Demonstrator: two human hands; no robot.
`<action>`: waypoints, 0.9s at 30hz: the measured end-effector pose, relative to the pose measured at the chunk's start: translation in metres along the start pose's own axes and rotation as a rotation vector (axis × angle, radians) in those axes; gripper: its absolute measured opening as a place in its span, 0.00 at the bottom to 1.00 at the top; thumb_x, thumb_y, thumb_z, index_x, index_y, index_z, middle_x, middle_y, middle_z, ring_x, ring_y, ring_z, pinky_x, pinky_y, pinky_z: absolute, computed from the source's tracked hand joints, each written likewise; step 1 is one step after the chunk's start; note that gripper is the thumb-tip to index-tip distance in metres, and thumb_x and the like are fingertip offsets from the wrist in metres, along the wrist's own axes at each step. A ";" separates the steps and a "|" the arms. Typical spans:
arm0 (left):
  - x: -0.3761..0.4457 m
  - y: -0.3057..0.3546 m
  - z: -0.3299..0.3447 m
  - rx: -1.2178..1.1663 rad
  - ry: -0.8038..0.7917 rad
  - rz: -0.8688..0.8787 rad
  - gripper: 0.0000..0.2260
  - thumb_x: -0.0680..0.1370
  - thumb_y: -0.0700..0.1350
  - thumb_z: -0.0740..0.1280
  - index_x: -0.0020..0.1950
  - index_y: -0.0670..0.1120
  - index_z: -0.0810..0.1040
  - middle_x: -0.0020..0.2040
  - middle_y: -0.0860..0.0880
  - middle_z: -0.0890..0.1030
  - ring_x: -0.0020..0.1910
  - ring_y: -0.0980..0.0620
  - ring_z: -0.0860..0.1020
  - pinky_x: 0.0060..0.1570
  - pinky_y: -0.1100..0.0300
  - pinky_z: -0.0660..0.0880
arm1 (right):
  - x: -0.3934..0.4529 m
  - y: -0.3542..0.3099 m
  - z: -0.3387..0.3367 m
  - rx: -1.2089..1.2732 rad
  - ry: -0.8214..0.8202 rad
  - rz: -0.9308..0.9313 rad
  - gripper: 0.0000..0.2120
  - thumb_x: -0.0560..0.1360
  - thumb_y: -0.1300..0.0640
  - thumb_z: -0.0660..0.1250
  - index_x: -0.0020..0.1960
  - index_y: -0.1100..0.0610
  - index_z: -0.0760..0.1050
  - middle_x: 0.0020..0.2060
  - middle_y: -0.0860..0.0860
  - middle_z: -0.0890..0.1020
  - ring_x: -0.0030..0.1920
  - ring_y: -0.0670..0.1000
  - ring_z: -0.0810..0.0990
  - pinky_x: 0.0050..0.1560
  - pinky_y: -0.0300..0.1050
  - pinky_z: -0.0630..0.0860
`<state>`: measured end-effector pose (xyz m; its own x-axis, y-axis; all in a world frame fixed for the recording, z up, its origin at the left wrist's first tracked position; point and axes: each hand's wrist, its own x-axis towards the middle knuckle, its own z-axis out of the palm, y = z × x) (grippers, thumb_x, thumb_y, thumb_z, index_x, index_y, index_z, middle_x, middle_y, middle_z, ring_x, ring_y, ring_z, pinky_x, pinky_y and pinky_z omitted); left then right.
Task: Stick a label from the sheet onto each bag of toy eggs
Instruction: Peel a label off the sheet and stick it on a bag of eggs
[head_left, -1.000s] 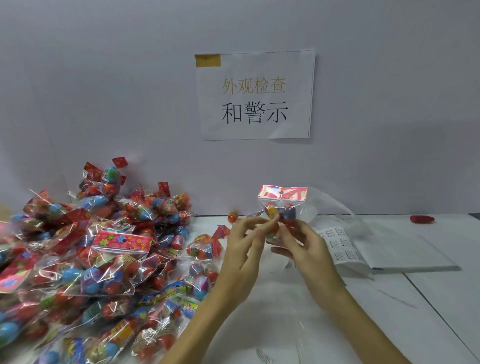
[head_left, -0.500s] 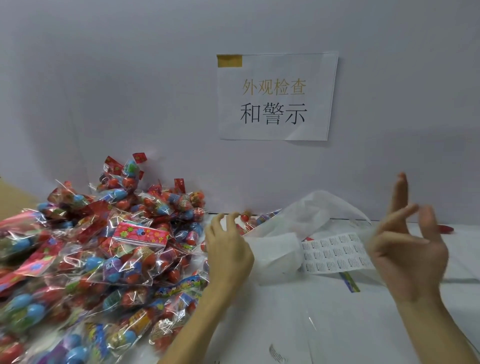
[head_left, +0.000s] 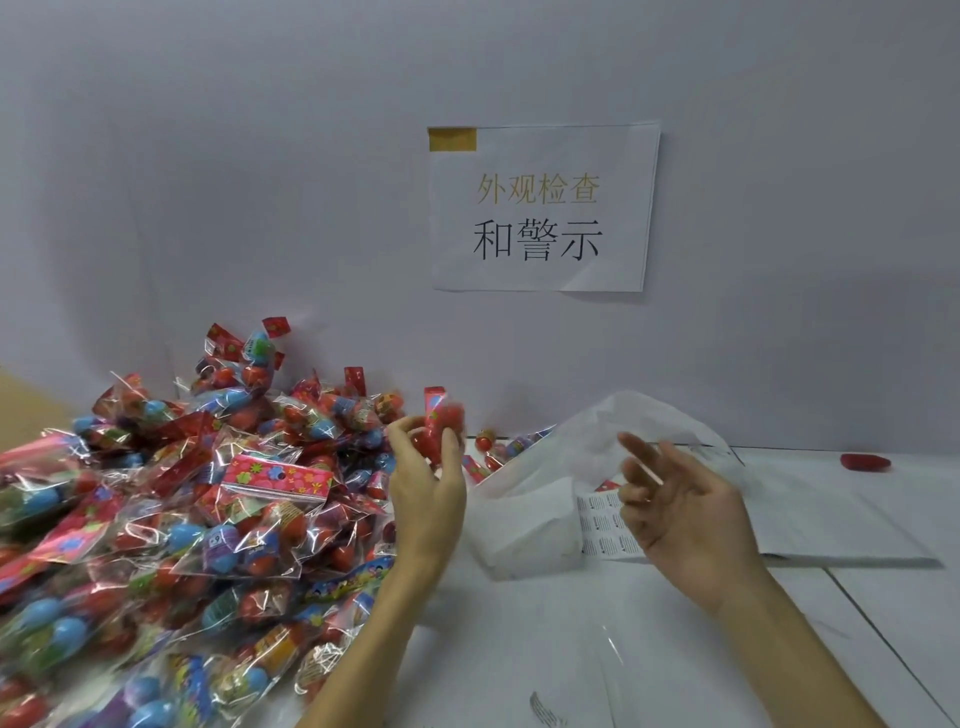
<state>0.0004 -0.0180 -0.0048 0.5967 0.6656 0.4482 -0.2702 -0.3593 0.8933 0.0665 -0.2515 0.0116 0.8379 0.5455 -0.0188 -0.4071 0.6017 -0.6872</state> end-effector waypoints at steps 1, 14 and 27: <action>0.000 0.005 0.001 -0.151 -0.038 -0.080 0.07 0.85 0.43 0.65 0.59 0.53 0.68 0.52 0.48 0.82 0.50 0.52 0.83 0.49 0.63 0.81 | 0.001 0.003 0.001 -0.069 -0.012 0.011 0.21 0.77 0.50 0.66 0.63 0.61 0.84 0.45 0.55 0.86 0.37 0.51 0.84 0.30 0.37 0.77; -0.022 0.015 0.018 -0.342 -0.519 -0.321 0.14 0.78 0.48 0.72 0.59 0.41 0.79 0.57 0.40 0.83 0.60 0.43 0.82 0.64 0.48 0.78 | 0.002 0.032 0.013 -0.520 0.117 -0.213 0.21 0.71 0.51 0.76 0.60 0.60 0.83 0.51 0.61 0.88 0.48 0.58 0.88 0.48 0.46 0.85; -0.023 0.017 0.020 -0.301 -0.275 -0.225 0.05 0.78 0.54 0.73 0.48 0.54 0.86 0.44 0.49 0.85 0.46 0.50 0.83 0.47 0.53 0.83 | -0.003 0.035 0.020 -0.557 0.090 -0.183 0.18 0.80 0.42 0.66 0.59 0.50 0.87 0.50 0.54 0.88 0.45 0.51 0.87 0.40 0.40 0.81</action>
<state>-0.0029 -0.0527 -0.0009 0.8326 0.4929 0.2527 -0.2941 0.0067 0.9557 0.0424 -0.2207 0.0018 0.9140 0.3955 0.0910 -0.0213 0.2707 -0.9624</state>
